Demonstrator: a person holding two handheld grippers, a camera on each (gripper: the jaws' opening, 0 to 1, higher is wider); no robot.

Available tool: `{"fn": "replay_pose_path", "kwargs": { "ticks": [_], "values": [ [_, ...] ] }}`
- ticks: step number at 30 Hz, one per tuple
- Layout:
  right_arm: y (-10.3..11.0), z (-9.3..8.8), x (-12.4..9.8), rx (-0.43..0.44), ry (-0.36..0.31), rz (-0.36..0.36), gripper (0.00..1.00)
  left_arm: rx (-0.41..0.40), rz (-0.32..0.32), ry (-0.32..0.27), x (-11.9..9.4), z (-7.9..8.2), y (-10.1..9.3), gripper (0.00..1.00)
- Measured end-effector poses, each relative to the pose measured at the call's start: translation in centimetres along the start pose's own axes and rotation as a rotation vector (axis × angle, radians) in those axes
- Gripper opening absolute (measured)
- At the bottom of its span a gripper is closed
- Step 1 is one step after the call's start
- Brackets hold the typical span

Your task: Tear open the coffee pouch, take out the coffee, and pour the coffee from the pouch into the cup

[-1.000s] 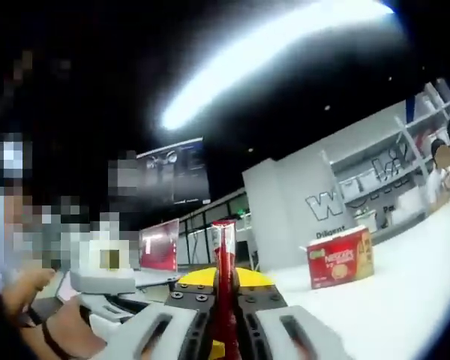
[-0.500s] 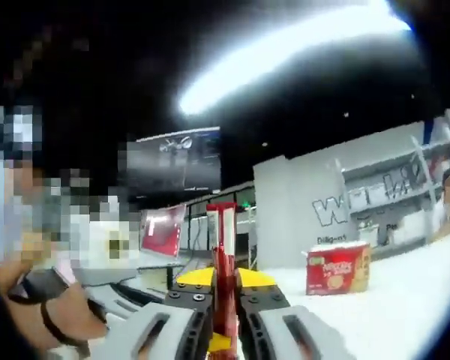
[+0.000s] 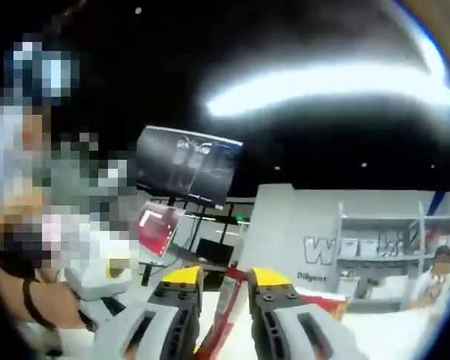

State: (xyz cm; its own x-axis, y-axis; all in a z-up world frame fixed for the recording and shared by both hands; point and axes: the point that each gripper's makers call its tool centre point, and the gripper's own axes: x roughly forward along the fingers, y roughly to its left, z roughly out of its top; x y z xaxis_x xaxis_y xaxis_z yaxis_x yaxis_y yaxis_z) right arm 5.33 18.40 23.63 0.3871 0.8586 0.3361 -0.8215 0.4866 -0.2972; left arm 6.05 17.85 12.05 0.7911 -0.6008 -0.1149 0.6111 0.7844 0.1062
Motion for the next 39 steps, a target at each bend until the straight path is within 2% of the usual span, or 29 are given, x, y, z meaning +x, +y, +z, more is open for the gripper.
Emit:
{"fn": "replay_pose_path", "kwargs": {
  "ticks": [1, 3, 4, 6, 9, 11, 13, 14, 15, 16, 18, 20, 22, 24, 25, 27, 29, 30, 31, 33, 34, 35, 36, 37, 38, 39],
  "values": [
    [0.1, 0.2, -0.2, 0.015, -0.023, 0.031, 0.32, 0.005, -0.034, 0.030, -0.1, -0.5, -0.5, 0.11],
    [-0.2, 0.0, -1.0, 0.019, -0.026, 0.083, 0.35, 0.018, -0.068, 0.024, -0.3, -0.5, -1.0, 0.11],
    [-0.2, -0.1, -1.4, 0.017, -0.028, 0.122, 0.36, 0.021, -0.105, 0.038, -0.4, -0.7, -1.5, 0.11],
    [0.8, 0.0, -2.6, 0.028, -0.049, 0.277, 0.39, 0.038, -0.135, 0.056, -0.5, -1.0, -1.8, 0.11],
    [2.3, -0.8, -3.8, -0.028, -0.023, 0.463, 0.42, 0.085, -0.198, 0.103, -0.5, -1.9, -3.0, 0.11],
    [3.6, -2.6, -5.4, -0.062, 0.066, 0.663, 0.44, 0.101, -0.218, 0.119, -0.5, -2.3, -3.5, 0.11],
    [4.1, -4.6, -6.7, -0.010, 0.195, 0.807, 0.41, 0.106, -0.242, 0.147, -0.2, -3.0, -4.1, 0.11],
    [4.0, -5.3, -7.1, -0.001, 0.247, 0.849, 0.38, 0.106, -0.247, 0.160, -0.1, -3.2, -4.2, 0.11],
    [3.7, -5.7, -7.1, 0.001, 0.265, 0.863, 0.31, 0.107, -0.250, 0.163, 0.0, -3.3, -4.3, 0.11],
    [3.9, -5.9, -7.3, 0.039, 0.286, 0.893, 0.26, 0.115, -0.265, 0.170, 0.2, -3.5, -4.7, 0.11],
    [4.2, -5.9, -7.7, 0.088, 0.290, 0.959, 0.23, 0.120, -0.286, 0.173, 0.2, -3.5, -5.1, 0.11],
    [4.5, -6.0, -8.0, 0.133, 0.295, 1.015, 0.16, 0.116, -0.315, 0.166, 0.2, -3.4, -5.7, 0.11],
    [4.6, -5.9, -8.1, 0.207, 0.300, 1.040, 0.10, 0.114, -0.333, 0.162, 0.3, -3.4, -6.1, 0.11],
    [4.3, -5.9, -7.9, 0.217, 0.288, 1.031, 0.08, 0.110, -0.315, 0.122, 0.5, -3.0, -5.7, 0.11],
    [4.0, -5.5, -7.6, 0.262, 0.263, 1.001, 0.08, 0.114, -0.291, 0.086, 0.6, -2.6, -5.2, 0.12],
    [3.2, -5.3, -7.0, 0.292, 0.226, 0.951, 0.08, 0.107, -0.274, 0.046, 0.6, -2.0, -4.7, 0.17],
    [1.6, -4.1, -6.2, 0.402, 0.121, 0.869, 0.07, 0.070, -0.227, -0.051, 0.5, -0.3, -3.6, 0.34],
    [1.4, -3.9, -6.1, 0.418, 0.104, 0.860, 0.07, 0.053, -0.219, -0.080, 0.4, 0.2, -3.4, 0.38],
    [0.7, -3.2, -5.7, 0.477, 0.039, 0.809, 0.07, 0.011, -0.203, -0.137, 0.1, 1.3, -2.9, 0.39],
    [-0.3, -2.3, -5.4, 0.548, -0.054, 0.758, 0.07, -0.059, -0.188, -0.216, -0.3, 2.7, -2.2, 0.39],
    [-1.1, -1.2, -5.2, 0.617, -0.164, 0.695, 0.07, -0.122, -0.182, -0.282, -0.6, 3.7, -1.6, 0.39],
    [-1.3, -0.9, -5.3, 0.647, -0.196, 0.683, 0.07, -0.187, -0.195, -0.343, -1.1, 4.5, -1.3, 0.38],
    [-1.5, -0.7, -5.4, 0.672, -0.227, 0.673, 0.07, -0.201, -0.200, -0.357, -1.2, 4.7, -1.3, 0.36],
    [-1.4, -0.6, -5.5, 0.689, -0.274, 0.652, 0.07, -0.237, -0.235, -0.442, -2.0, 5.8, -1.3, 0.34],
    [-0.8, -1.1, -5.6, 0.681, -0.268, 0.657, 0.07, -0.234, -0.264, -0.483, -2.5, 6.3, -1.7, 0.33],
    [-0.6, -1.2, -5.6, 0.684, -0.273, 0.656, 0.07, -0.233, -0.285, -0.489, -2.6, 6.5, -2.1, 0.33]
  ]
}}
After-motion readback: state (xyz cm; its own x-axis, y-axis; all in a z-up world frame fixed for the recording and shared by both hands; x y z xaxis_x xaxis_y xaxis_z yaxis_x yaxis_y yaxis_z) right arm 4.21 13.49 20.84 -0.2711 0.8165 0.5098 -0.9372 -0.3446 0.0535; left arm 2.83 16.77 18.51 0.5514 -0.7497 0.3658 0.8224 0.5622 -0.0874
